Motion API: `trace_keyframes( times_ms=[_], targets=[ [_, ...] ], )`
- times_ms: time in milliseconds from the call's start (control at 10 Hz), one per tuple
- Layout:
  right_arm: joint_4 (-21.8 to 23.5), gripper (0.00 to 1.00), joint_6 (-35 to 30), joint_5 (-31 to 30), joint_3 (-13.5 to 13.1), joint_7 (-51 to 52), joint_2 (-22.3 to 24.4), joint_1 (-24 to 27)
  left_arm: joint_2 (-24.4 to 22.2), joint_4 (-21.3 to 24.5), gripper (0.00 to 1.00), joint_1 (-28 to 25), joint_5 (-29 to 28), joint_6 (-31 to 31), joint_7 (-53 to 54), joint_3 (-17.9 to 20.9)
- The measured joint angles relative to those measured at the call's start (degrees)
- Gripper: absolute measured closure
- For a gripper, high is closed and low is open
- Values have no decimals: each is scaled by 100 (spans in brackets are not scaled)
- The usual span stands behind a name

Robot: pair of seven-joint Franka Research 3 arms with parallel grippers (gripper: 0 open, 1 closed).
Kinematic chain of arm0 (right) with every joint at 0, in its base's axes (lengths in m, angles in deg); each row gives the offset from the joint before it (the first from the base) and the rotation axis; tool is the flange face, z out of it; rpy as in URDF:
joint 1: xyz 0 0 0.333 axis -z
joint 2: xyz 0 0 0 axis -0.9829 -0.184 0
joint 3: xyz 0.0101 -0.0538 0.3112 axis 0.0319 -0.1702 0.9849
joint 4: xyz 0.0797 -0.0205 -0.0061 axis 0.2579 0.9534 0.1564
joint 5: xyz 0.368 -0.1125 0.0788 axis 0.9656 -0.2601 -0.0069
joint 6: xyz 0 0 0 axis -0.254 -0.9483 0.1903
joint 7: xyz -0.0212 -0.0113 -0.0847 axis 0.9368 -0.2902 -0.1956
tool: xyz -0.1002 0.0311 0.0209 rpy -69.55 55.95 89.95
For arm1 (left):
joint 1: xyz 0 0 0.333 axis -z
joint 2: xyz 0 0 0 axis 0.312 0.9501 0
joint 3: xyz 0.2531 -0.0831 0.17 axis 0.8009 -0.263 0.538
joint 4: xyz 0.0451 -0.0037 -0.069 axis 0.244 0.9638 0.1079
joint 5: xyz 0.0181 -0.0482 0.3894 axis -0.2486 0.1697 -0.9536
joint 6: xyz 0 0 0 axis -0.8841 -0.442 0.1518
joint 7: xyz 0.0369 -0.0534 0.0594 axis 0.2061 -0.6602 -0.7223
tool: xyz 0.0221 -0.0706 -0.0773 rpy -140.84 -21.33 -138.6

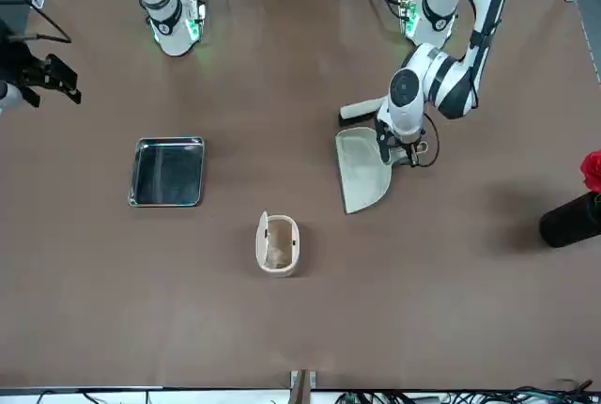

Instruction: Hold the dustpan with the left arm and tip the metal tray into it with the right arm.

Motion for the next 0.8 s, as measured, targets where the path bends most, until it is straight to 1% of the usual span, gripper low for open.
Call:
trace_keyframes(
  times_ms=[100, 200, 400, 500, 600, 700, 800],
  targets=[
    [0, 0, 0, 0, -5, 0, 0, 4, 0, 3, 66, 10, 0, -62, -91, 0],
    [0, 0, 0, 0, -6, 0, 0, 7, -1, 3, 56, 43, 0, -175, -317, -6],
    [0, 0, 5, -3, -7, 0, 0, 8, -28, -2, 26, 74, 0, -257, -620, -49],
    [0, 0, 13, -3, -7, 0, 0, 8, -106, -19, 12, 73, 0, -277, -678, -58],
    [0, 0, 17, -4, -7, 0, 0, 8, -268, -50, 3, 63, 2, -348, -722, -60],
    [0, 0, 18, -4, -7, 0, 0, 8, -502, -96, 1, -7, 109, -415, -780, -64],
    [-1, 0, 18, -5, -7, 0, 0, 8, -758, -162, 1, -194, 286, -467, -791, -64]
  ],
)
